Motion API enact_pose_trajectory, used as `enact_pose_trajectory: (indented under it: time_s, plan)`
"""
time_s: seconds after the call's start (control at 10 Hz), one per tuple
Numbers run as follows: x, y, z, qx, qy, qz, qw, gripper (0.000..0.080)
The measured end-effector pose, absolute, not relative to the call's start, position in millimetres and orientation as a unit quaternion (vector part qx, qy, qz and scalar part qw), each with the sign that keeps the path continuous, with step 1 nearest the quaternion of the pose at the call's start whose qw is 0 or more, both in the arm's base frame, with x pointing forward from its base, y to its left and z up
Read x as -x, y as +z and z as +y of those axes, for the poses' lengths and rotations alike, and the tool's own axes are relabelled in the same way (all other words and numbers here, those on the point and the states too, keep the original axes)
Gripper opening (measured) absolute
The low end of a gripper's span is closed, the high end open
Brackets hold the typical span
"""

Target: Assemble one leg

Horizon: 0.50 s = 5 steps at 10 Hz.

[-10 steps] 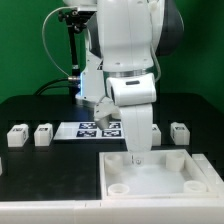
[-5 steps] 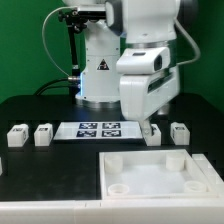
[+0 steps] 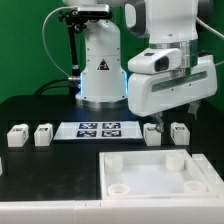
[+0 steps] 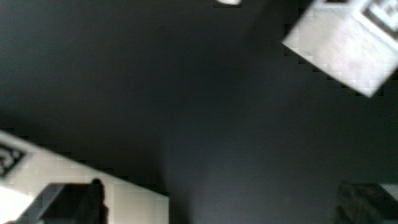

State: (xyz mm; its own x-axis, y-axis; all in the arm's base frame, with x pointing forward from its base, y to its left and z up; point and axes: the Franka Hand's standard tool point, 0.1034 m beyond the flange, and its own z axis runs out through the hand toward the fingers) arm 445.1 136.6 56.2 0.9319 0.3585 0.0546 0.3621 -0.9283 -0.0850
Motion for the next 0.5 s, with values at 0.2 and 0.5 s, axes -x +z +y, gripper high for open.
enact_pose_trajectory:
  time_s: [0.2, 0.5]
  plan:
    - [-433, 52.4, 149, 0.998, 0.005, -0.021, 0.053, 0.0648]
    - [-409, 38.6, 164, 0.998, 0.026, 0.015, 0.050, 0.0648]
